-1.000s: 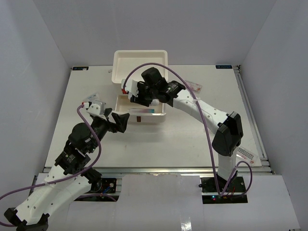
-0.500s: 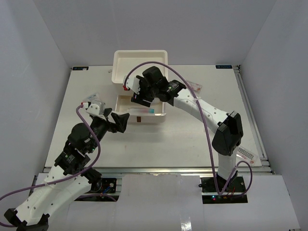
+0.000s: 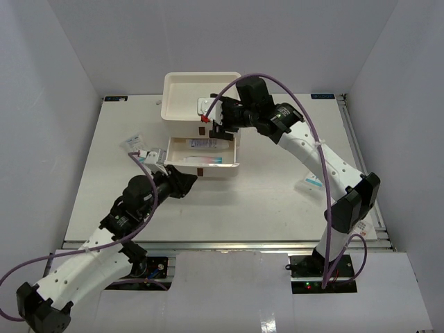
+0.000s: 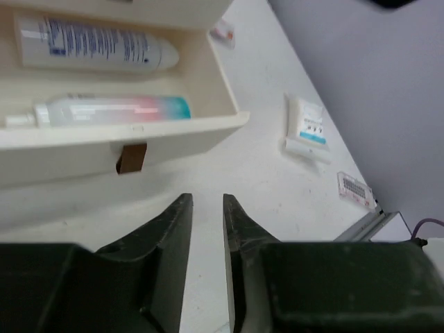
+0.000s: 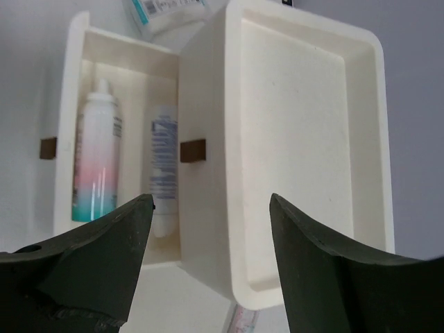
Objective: Organize the makeup
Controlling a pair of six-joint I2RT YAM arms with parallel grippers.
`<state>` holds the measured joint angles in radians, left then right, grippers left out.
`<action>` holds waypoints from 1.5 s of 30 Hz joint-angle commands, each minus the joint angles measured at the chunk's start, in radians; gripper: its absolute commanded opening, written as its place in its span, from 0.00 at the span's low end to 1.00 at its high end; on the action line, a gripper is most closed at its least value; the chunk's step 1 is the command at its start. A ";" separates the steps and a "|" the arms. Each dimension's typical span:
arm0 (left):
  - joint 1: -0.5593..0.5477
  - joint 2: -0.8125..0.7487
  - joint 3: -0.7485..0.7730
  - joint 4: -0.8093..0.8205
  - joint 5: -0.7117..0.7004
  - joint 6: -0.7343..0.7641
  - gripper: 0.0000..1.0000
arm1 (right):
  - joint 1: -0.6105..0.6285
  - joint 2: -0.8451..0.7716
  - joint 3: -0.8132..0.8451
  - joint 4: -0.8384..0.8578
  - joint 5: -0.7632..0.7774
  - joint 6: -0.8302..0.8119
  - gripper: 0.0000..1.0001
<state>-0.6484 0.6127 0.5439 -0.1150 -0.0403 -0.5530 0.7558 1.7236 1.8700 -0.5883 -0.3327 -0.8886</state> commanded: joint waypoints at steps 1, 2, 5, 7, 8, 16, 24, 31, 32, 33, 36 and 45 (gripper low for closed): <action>0.007 0.080 -0.068 0.084 0.066 -0.152 0.31 | -0.075 0.084 0.110 -0.093 -0.137 -0.154 0.74; 0.007 0.097 -0.077 0.092 0.065 -0.159 0.30 | -0.081 0.106 0.137 -0.107 -0.143 -0.167 0.74; 0.007 0.153 -0.082 0.107 0.055 -0.160 0.26 | -0.090 0.162 0.196 -0.125 -0.154 -0.168 0.72; 0.007 0.177 -0.087 0.145 0.013 -0.160 0.25 | -0.093 0.203 0.237 -0.125 -0.157 -0.152 0.70; 0.007 0.200 -0.089 0.154 0.002 -0.159 0.25 | -0.093 0.217 0.250 -0.125 -0.157 -0.144 0.69; 0.010 0.394 -0.080 0.286 -0.094 -0.131 0.22 | -0.100 0.302 0.292 -0.099 -0.141 -0.081 0.60; 0.037 0.588 -0.011 0.430 -0.146 -0.080 0.20 | -0.112 0.324 0.290 -0.115 -0.181 -0.035 0.30; 0.067 0.697 0.067 0.518 -0.169 -0.056 0.20 | -0.112 0.330 0.295 -0.148 -0.214 -0.038 0.20; 0.069 0.709 0.083 0.527 -0.170 -0.051 0.20 | -0.112 0.329 0.294 -0.150 -0.215 -0.039 0.20; 0.074 0.728 0.102 0.534 -0.172 -0.048 0.20 | -0.113 0.329 0.294 -0.151 -0.218 -0.039 0.20; 0.082 0.765 0.140 0.553 -0.176 -0.042 0.20 | -0.112 0.330 0.294 -0.154 -0.230 -0.038 0.19; 0.093 0.800 0.199 0.622 -0.193 -0.005 0.20 | -0.113 0.343 0.305 -0.162 -0.238 -0.029 0.19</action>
<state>-0.5837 1.4210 0.6399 0.2732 -0.1560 -0.5839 0.6094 2.0525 2.1381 -0.6556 -0.4839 -0.9469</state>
